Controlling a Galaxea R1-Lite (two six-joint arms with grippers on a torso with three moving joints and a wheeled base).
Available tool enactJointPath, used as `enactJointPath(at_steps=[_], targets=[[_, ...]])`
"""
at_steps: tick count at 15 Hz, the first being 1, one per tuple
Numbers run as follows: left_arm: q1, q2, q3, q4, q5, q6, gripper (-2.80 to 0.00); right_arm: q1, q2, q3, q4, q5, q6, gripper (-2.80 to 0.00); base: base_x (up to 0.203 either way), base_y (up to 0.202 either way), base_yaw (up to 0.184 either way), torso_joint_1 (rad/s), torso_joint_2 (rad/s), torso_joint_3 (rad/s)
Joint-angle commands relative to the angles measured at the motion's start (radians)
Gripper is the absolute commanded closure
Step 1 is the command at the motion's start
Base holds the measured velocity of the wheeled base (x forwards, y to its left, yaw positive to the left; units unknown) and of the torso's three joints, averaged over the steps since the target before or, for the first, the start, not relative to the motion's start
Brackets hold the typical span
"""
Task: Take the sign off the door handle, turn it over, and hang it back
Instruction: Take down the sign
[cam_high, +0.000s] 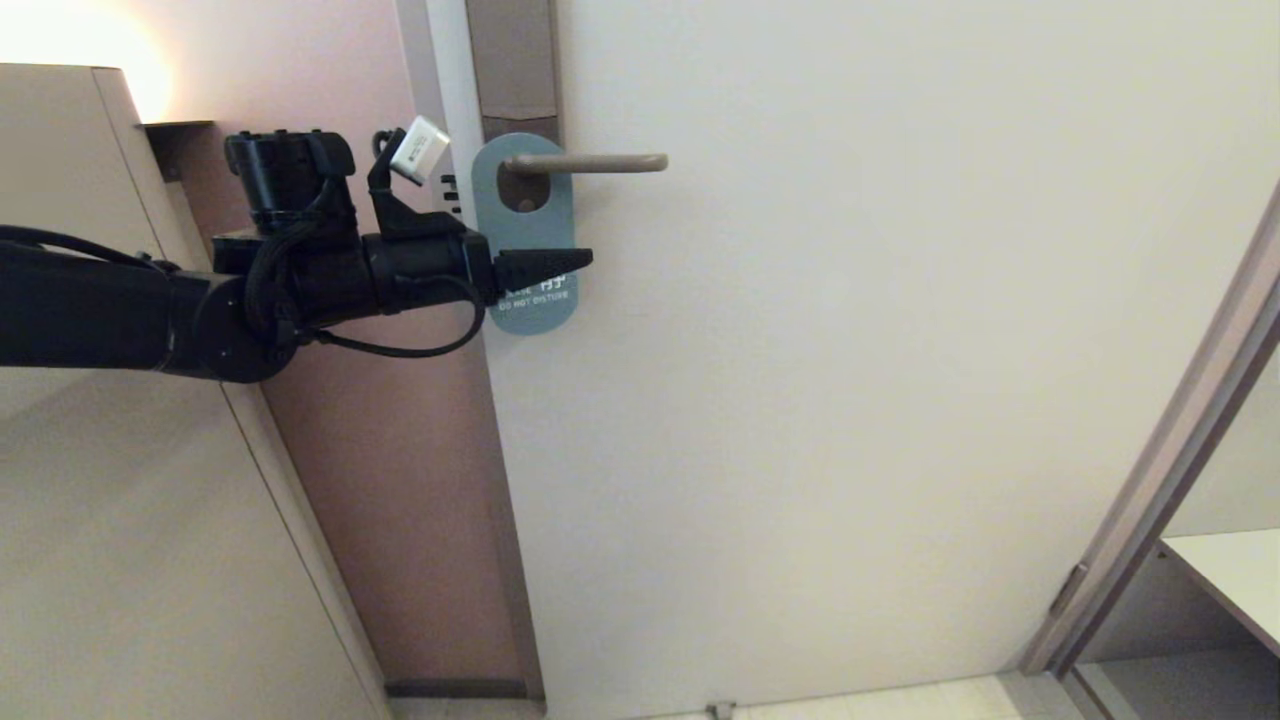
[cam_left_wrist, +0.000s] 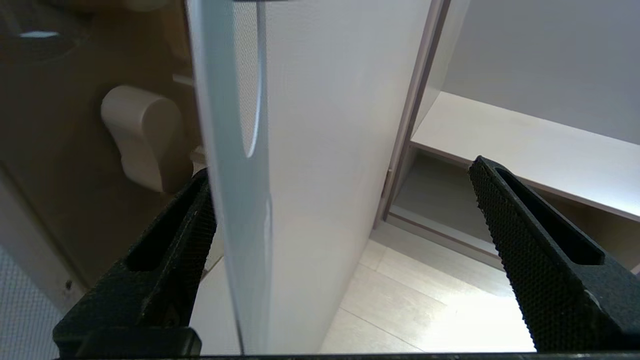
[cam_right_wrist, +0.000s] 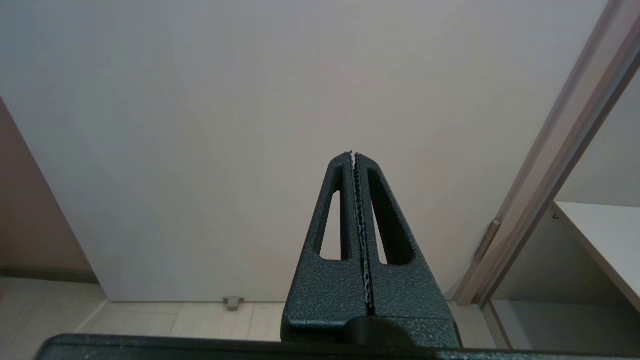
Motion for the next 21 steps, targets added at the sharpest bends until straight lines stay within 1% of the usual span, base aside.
enactJointPath(at_steps=[1,3,6,15,18,21], targets=[[0.000,0.010,0.000,-0.011,-0.005,-0.003,0.00,0.000,0.001,0.000,0.000,0.000,-0.001,0.00,0.000,0.000,0.000,0.000,0.00,0.000],[0.000,0.010,-0.001,-0.014,-0.005,-0.008,0.00,0.000,0.001,0.000,0.000,0.000,-0.001,0.00,0.000,0.000,0.000,0.000,0.00,0.000],[0.002,0.007,-0.001,-0.013,0.012,-0.010,0.00,0.000,0.001,0.000,0.000,0.000,-0.001,0.00,0.000,0.000,0.000,0.000,0.00,0.000],[0.000,-0.022,0.002,-0.011,0.018,-0.008,0.00,0.000,0.001,0.000,0.000,0.000,-0.001,0.00,0.000,0.000,0.000,0.000,0.00,0.000],[-0.015,-0.026,-0.001,-0.011,0.057,-0.007,0.00,0.000,0.001,0.000,0.000,0.000,-0.001,0.00,0.000,0.000,0.000,0.000,0.00,0.000],[-0.056,-0.030,0.000,-0.011,0.087,-0.007,0.00,0.000,0.001,0.000,0.000,0.000,-0.001,0.00,0.000,0.000,0.000,0.000,0.00,0.000]])
